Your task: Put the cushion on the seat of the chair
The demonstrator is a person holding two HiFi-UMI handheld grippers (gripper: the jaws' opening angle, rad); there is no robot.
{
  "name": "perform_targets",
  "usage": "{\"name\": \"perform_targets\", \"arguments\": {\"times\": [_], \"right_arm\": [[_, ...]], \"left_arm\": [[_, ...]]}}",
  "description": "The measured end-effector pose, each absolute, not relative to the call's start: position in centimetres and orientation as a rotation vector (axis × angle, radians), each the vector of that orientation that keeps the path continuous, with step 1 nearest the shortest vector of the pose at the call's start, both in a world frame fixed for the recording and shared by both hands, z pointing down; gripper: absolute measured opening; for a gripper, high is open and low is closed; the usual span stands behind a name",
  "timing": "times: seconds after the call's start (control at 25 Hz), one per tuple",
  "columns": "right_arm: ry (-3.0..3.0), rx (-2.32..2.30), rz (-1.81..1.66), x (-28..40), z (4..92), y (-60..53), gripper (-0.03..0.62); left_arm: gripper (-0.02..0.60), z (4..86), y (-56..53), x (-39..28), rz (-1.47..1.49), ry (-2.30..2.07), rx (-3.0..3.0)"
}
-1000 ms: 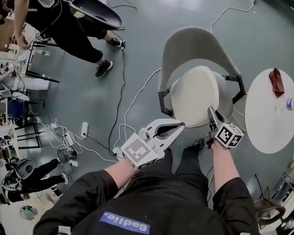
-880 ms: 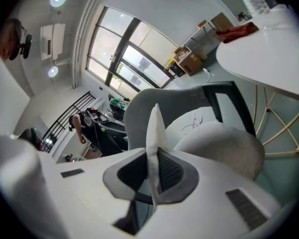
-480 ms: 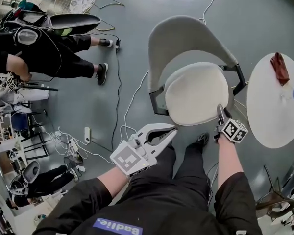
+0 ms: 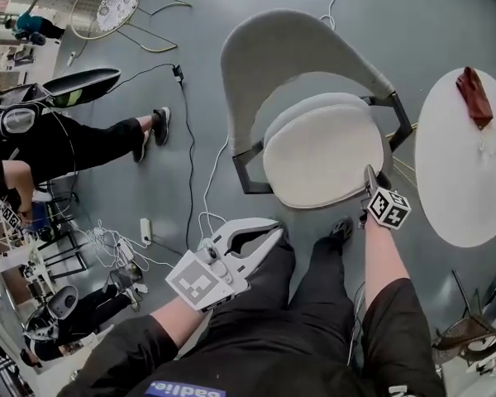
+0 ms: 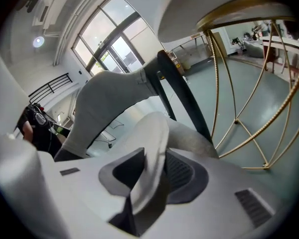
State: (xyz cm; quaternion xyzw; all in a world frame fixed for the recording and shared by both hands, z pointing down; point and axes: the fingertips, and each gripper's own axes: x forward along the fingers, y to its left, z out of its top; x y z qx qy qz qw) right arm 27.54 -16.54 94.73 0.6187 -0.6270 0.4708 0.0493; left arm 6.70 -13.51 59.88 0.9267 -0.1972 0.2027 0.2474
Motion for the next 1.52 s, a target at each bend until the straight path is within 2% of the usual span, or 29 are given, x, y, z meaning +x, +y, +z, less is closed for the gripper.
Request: {"name": "perform_targets", "arguments": {"times": [0.28, 0.44, 0.64, 1.08, 1.36, 1.52], "right_arm": [[-1.812, 1.849, 1.366, 28.6, 98.4, -15.3, 0.155], [-1.759, 1.831, 1.313, 29.9, 99.2, -14.6, 0.221], [-1.748, 1.824, 1.296, 30.4, 97.3, -12.5, 0.224], [-1.847, 1.74, 1.329, 24.4, 83.3, -5.1, 0.224], [-2.006, 1.644, 1.154, 20.4, 71.6, -5.8, 0.223], [-2.172, 1.579, 1.056, 15.8, 64.1, -6.4, 0.222]], "left_arm": [[0.017, 60.8, -12.5, 5.6, 0.575, -0.549, 2.511], [0.017, 60.8, -11.9, 5.1, 0.574, -0.564, 2.505], [0.017, 59.1, -11.0, 5.3, 0.512, -0.578, 2.524], [0.017, 51.4, -9.3, 4.0, 0.317, -0.589, 2.632], [0.017, 47.5, -8.3, 1.0, 0.234, -0.59, 2.665], [0.017, 45.8, -7.4, -1.3, 0.187, -0.615, 2.659]]}}
